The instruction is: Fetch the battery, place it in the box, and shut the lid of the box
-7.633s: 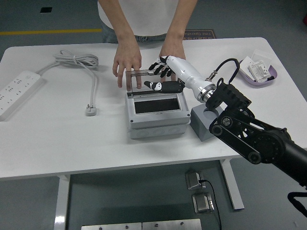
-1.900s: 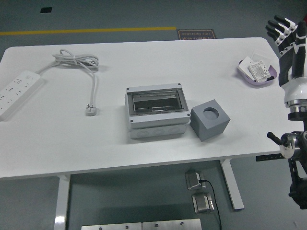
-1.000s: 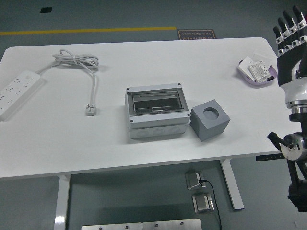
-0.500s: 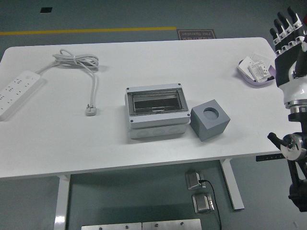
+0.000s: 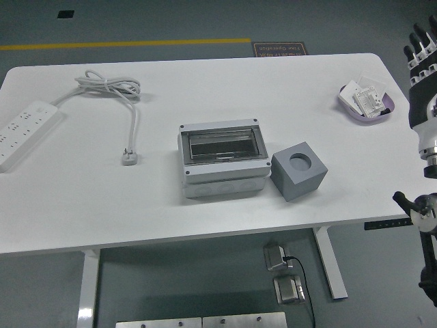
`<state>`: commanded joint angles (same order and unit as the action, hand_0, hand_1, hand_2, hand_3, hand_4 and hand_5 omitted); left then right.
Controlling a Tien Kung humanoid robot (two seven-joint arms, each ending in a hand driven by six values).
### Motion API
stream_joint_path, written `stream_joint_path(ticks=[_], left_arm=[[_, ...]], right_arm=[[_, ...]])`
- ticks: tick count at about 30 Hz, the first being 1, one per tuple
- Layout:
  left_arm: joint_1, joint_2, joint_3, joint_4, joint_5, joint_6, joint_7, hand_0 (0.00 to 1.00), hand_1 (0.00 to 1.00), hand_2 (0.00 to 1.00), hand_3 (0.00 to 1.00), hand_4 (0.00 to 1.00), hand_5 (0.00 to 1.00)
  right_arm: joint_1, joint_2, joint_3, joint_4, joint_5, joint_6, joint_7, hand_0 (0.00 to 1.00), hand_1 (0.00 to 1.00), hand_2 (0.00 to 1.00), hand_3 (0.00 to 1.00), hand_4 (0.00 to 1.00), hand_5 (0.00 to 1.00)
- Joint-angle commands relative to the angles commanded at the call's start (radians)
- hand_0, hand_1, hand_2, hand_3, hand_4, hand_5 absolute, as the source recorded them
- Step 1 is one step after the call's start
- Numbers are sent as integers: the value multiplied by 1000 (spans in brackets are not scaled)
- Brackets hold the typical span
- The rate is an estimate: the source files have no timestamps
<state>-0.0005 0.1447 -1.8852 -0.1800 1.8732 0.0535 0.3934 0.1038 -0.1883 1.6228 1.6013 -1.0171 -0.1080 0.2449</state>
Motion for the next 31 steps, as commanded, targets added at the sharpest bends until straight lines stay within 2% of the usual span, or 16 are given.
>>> stream_joint_path(ticks=[2,3,8,9,14,15,20,21,26,27,31], left_arm=[[-2,3,4,0,4,-8,-1,651,617,291,691,785,472],[-3,5,5,0,7,-11,-2,650,620,421,690,785,471],[-2,9,-14,0,48,-25,-14,650,620,421,690,785,471],[-1,10,-19,0,59,-29,-16,652,632,556,695,783,468],[2,11,-59,0,131,-58,-28,652,632,556,695,783,468],[3,11,-65,0,141,-63,-29,658,664,643,704,794,428],[6,9,-93,0,183,-78,-35,658,664,643,704,794,428],[7,9,-98,0,188,-81,-36,665,687,679,736,894,245],[14,8,-120,0,193,-89,-39,665,687,679,736,894,245],[15,7,-123,0,190,-88,-39,676,719,720,774,926,171],[20,0,-117,0,161,-69,-37,676,719,720,774,926,171]], right_arm=[[-2,0,-2,-1,-1,-6,-3,998,958,902,956,998,998],[-4,0,-3,-2,-1,-8,-4,998,957,899,955,998,998],[-12,2,-11,-5,-11,-21,-14,998,957,899,955,998,998],[-13,2,-12,-5,-13,-24,-16,998,953,897,956,998,998],[-18,1,-25,-6,-23,-35,-27,998,953,897,956,998,998],[-18,0,-28,-6,-24,-35,-28,998,950,895,960,991,998],[-18,-1,-35,-7,-27,-34,-34,998,950,895,960,991,998],[-19,-2,-36,-8,-27,-33,-34,998,946,893,998,907,990],[-21,0,-41,-11,-18,-25,-37,998,946,893,998,907,990],[-21,1,-41,-11,-18,-23,-37,998,945,894,998,883,929],[-27,4,-38,-15,-18,-18,-37,998,945,894,998,883,929]])
